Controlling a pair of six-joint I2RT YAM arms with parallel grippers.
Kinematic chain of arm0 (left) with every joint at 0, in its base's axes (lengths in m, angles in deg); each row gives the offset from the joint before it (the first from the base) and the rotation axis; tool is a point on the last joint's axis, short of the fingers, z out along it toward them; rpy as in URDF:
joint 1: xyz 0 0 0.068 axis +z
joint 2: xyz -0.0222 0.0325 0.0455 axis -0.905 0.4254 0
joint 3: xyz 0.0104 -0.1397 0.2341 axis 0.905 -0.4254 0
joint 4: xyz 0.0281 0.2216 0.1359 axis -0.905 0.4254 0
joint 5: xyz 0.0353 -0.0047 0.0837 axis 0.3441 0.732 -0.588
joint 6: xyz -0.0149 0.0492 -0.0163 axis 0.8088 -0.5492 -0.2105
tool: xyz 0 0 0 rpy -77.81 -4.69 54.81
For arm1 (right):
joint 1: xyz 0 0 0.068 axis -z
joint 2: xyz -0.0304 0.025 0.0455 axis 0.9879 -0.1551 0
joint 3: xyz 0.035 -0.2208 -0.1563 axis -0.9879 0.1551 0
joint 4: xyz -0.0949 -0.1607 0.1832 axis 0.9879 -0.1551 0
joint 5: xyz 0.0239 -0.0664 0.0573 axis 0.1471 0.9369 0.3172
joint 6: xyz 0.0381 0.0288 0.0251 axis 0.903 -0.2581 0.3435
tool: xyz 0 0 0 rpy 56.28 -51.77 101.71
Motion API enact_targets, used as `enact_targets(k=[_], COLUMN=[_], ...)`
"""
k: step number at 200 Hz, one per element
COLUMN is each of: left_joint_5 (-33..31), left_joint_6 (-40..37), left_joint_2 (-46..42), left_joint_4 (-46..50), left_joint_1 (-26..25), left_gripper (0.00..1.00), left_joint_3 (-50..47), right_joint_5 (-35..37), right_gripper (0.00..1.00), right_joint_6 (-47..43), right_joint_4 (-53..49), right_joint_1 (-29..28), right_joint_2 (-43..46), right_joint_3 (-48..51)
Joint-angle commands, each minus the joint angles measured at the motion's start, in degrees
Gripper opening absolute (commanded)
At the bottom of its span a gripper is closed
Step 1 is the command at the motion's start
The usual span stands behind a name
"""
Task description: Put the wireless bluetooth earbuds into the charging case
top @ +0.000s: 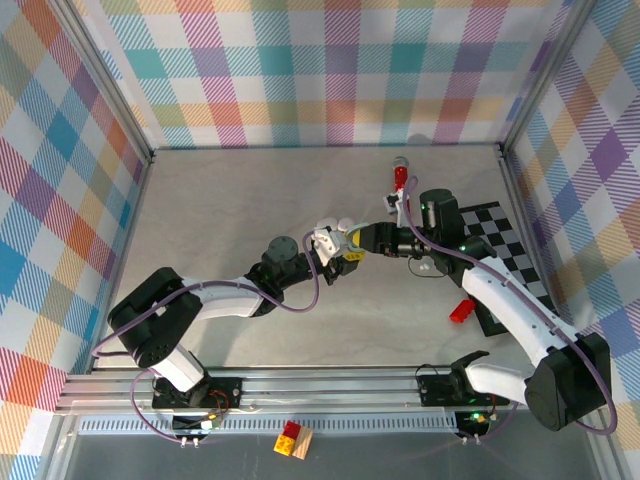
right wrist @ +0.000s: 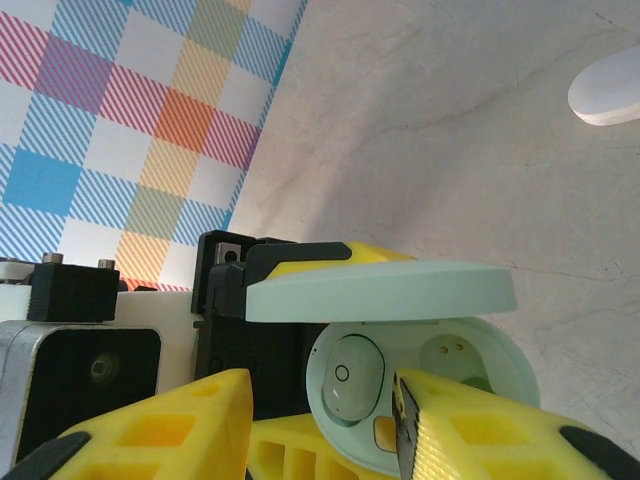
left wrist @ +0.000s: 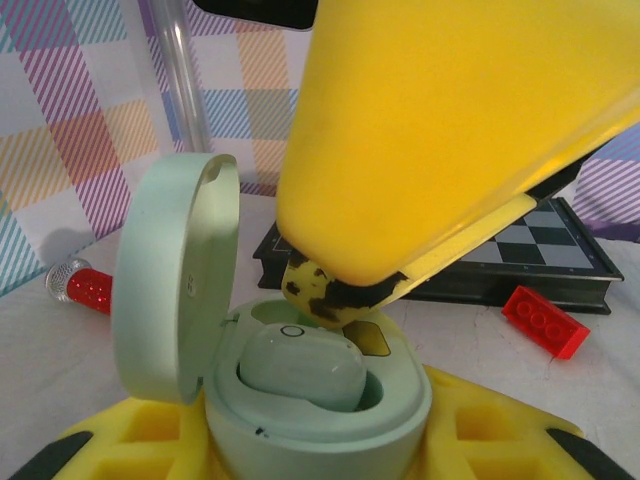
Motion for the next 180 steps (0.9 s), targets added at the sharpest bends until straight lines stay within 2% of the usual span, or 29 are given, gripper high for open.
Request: enact_targets(k=[1,17,36,70,96,132,180], left_joint_5=[-0.02,-0.8,-1.53,-1.08,-0.42,0.86,0.39], left_joint_6=[0.74,0.65,0.99,3.09,4.07,4.73,4.43], left_joint_2=[0.1,-0.19,-0.94,-2.36,-3.08,-4.03,-4.95], left_joint_4=[-4.02,-3.84,-4.02,-5.16,-5.82,-5.43,-4.56], left_joint_1=[-0.73,-0.54,0.49,2.74,3.64,3.53,3.48], left_gripper=[0.32,0.32,0.32,0.32,0.32,0.32,0.32], left_joint_3=[1.23,0.76,-0.53,-2.91,-4.12,-4.66,-5.28], right_joint_5=[-1.42,0.35,5.72,20.91,32.0,36.64,37.89], right_gripper=[0.41,0.41,0.41,0.43,0.43,0.46,0.49], right_joint_6=[-1.72,-2.79,-4.55,-4.45,-1.16,3.51,10.98], right_joint_4=[-0.88,-1.1,-1.32,-3.7,-5.88,-9.34,-2.8], right_joint_1=[-0.43,-0.4,-0.32,0.39,2.66,9.34,10.4], right_joint_2=[1.54,3.37,7.64,15.4,17.61,9.92,-1.74], right_joint_3=[-0.75,-0.24,2.11,8.45,13.02,15.15,16.88])
